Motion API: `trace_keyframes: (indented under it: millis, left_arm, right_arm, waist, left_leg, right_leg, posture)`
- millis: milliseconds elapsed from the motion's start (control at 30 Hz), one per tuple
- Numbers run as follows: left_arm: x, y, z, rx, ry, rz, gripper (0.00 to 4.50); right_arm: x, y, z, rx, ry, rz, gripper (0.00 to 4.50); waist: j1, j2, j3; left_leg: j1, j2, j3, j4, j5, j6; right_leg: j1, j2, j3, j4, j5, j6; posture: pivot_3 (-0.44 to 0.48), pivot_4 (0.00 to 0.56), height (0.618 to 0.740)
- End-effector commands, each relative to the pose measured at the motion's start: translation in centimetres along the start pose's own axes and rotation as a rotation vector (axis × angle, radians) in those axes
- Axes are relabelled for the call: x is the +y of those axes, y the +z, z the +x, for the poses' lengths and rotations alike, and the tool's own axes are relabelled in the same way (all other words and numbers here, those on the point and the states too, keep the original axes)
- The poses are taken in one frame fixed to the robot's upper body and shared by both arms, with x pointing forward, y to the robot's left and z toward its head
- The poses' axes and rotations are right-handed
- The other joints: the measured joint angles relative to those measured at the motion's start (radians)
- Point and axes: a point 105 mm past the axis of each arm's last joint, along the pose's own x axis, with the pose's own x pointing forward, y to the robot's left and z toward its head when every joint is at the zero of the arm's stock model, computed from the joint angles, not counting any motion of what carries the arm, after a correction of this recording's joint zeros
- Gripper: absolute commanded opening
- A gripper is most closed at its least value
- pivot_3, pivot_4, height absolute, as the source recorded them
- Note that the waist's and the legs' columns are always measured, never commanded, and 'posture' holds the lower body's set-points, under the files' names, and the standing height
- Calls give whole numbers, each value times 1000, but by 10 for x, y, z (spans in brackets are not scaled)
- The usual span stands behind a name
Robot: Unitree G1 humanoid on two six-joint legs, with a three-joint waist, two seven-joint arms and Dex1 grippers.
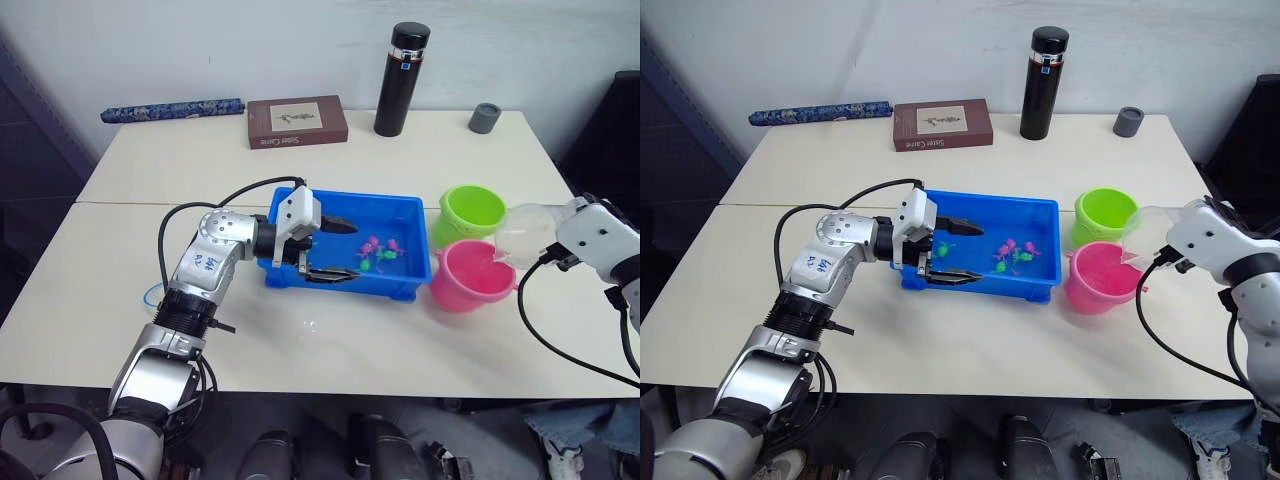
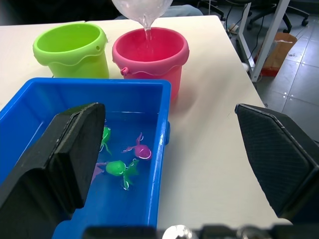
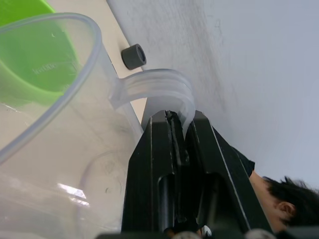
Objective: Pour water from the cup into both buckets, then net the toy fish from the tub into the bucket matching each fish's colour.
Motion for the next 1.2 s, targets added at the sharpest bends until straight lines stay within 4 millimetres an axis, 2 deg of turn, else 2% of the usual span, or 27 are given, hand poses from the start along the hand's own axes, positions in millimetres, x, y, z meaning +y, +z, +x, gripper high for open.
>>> trace_keyframes:
  millis: [33, 200, 500, 800, 1200]
  left_arm:
    - [0, 13, -5, -33, 14, 47, 4500]
    - [-1, 12, -10, -28, 25, 43, 4500]
    - [-2, 19, -47, -23, 83, 15, 4500]
    - [-12, 20, -57, -3, 79, -12, 4500]
    - [-12, 21, -61, -11, 97, -38, 4500]
  right_arm:
    - [-18, 10, -1, -37, -48, -70, 64]
    - [-17, 11, -1, -42, -49, -80, 64]
    - [-16, 11, -3, -45, -44, -74, 64]
    - [-14, 12, -2, -47, -37, -60, 64]
    - [-30, -7, 3, 54, -131, 355, 64]
  waist:
    - [0, 0, 0]
    - [0, 0, 0]
    - [-3, 0, 0]
    - [-1, 0, 0]
    - [-2, 0, 0]
  left_leg:
    - [0, 0, 0, 0, 0, 0]
    - [0, 0, 0, 0, 0, 0]
    - [0, 0, 0, 1, 0, 0]
    - [-1, 0, -1, 2, 0, 0]
    - [-1, 0, -1, 3, 0, 0]
  right_leg:
    - [0, 0, 0, 0, 0, 0]
    - [0, 0, 0, 0, 0, 0]
    - [0, 0, 0, 1, 0, 0]
    - [0, 0, 0, 1, 0, 0]
    - [0, 0, 0, 2, 0, 0]
  posture:
    - [0, 150, 740]
    - [0, 150, 740]
    - [0, 150, 740]
    - [0, 150, 740]
    - [0, 150, 740]
